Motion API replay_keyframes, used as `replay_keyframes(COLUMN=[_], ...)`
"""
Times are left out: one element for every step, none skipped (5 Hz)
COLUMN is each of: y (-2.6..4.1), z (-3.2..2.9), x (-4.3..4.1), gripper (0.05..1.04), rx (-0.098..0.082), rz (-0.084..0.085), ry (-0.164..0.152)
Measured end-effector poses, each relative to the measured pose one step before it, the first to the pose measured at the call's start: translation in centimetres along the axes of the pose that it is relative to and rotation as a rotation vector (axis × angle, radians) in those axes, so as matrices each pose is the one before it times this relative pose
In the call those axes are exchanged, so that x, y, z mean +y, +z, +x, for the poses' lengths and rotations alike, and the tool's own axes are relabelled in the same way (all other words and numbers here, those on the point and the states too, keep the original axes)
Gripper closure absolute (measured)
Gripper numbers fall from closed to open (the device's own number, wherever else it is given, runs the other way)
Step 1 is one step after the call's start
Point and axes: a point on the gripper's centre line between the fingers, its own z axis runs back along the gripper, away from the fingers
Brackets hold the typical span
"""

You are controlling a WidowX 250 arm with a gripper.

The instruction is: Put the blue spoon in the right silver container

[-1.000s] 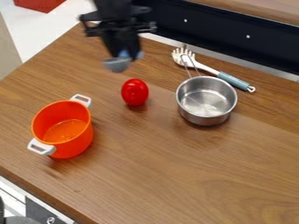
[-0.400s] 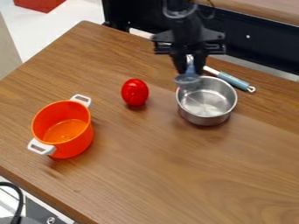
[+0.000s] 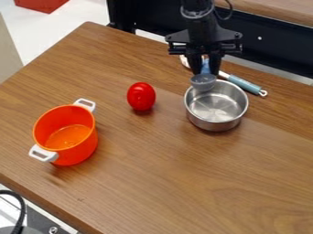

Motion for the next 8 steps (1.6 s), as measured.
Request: replay_keyframes(y=[-0.009, -0.514, -1.083, -1.201, -0.808, -0.157, 0.237, 0.839], z=[0.030, -0.308, 0.109, -0.784, -0.720, -0.092, 0.037, 0.659], x=[-0.018, 0.010, -0.222, -0.043, -0.162, -0.182, 0.215, 0.212], gripper=[0.797, 0.797, 0.797, 0.797, 0.745, 0.469, 0.190, 0.083], rx=[-0.0038, 0.0083, -0.0185, 0.0090, -0.0256, 0.0005, 0.0471, 0.0365], rz=[0.0049, 0.0073, 0.0097, -0.0020, 0.0163, -0.0006, -0.0163, -0.0229], ry=[-0.0065, 0.0009, 0.0074, 0.0094, -0.0121, 0.0069, 0.0373, 0.0279])
